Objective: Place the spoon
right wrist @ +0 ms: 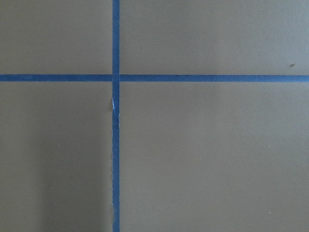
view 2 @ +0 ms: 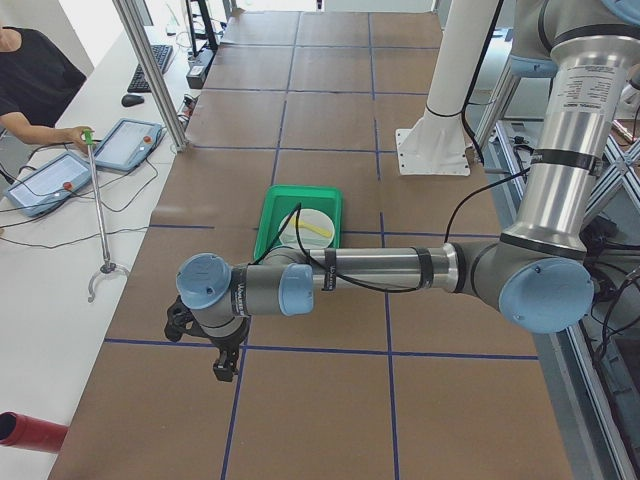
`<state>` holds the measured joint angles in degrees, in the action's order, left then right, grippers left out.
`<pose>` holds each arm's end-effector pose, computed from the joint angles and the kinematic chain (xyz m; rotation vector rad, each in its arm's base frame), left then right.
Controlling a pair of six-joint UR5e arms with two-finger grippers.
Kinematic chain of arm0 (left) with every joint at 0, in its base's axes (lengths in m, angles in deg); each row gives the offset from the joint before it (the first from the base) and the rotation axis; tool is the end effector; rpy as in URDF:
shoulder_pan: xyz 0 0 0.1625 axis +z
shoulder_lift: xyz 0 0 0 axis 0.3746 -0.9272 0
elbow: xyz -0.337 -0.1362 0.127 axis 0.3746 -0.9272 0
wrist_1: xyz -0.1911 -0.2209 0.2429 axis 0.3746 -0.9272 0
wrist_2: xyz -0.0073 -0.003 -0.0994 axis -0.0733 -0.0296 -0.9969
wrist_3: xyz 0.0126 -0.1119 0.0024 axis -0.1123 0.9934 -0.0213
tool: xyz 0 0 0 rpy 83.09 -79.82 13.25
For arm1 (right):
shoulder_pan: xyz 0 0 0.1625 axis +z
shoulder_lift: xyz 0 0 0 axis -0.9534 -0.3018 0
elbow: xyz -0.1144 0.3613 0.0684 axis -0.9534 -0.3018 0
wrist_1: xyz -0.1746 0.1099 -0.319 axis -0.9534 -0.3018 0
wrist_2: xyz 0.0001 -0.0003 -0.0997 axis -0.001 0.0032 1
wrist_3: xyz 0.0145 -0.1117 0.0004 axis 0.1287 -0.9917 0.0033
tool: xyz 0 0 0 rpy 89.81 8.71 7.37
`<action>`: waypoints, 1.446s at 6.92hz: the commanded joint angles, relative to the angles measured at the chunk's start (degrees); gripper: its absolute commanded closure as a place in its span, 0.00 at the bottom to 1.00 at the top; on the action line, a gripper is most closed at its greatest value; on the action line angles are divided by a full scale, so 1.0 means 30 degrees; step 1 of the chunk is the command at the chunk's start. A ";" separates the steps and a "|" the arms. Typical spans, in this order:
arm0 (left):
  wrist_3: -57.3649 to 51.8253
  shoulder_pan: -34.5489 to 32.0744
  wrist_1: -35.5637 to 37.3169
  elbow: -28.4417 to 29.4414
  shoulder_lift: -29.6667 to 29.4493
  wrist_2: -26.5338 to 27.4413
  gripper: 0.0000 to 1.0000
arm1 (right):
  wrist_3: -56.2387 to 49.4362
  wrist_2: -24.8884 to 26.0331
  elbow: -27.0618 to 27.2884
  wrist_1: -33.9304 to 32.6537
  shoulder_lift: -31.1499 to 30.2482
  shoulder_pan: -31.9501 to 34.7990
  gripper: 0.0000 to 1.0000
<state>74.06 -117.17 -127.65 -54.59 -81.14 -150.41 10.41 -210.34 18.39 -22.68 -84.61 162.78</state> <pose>-0.1008 -0.5149 0.6322 0.0703 0.7798 0.0691 0.0627 -0.4241 0.6451 0.0135 -0.7072 0.0257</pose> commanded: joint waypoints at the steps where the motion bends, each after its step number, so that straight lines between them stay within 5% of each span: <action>1: 0.0234 0.0023 0.0204 0.0027 0.0010 -0.0061 0.00 | 0.0000 0.0029 0.0008 0.0000 0.0000 0.0000 0.00; 3: 0.0266 0.0082 -0.0925 -0.0439 0.1317 0.0897 0.00 | 0.0000 0.0000 0.0008 0.0000 0.0000 0.0000 0.00; 5: 0.0468 0.0488 -0.4667 -0.1081 0.2934 0.0555 0.00 | 0.0000 0.0000 0.0007 0.0000 0.0000 0.0000 0.00; 6: 0.3168 0.2639 -0.5730 -0.1376 0.2737 -0.1419 0.00 | 0.0000 0.0000 -0.0021 0.0000 0.0000 0.0000 0.00; 7: 0.6298 0.5706 -0.6321 -0.3322 0.2445 -0.1555 0.00 | 0.0000 0.0000 0.0007 0.0000 0.0000 0.0000 0.00; 10: 1.3952 1.0641 -0.6327 -0.6558 0.0021 0.1709 0.03 | 0.0000 0.0000 0.0008 0.0000 0.0000 0.0000 0.00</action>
<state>106.41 -91.74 -146.51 -70.83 -77.90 -150.10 10.41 -210.34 18.38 -22.68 -84.61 162.78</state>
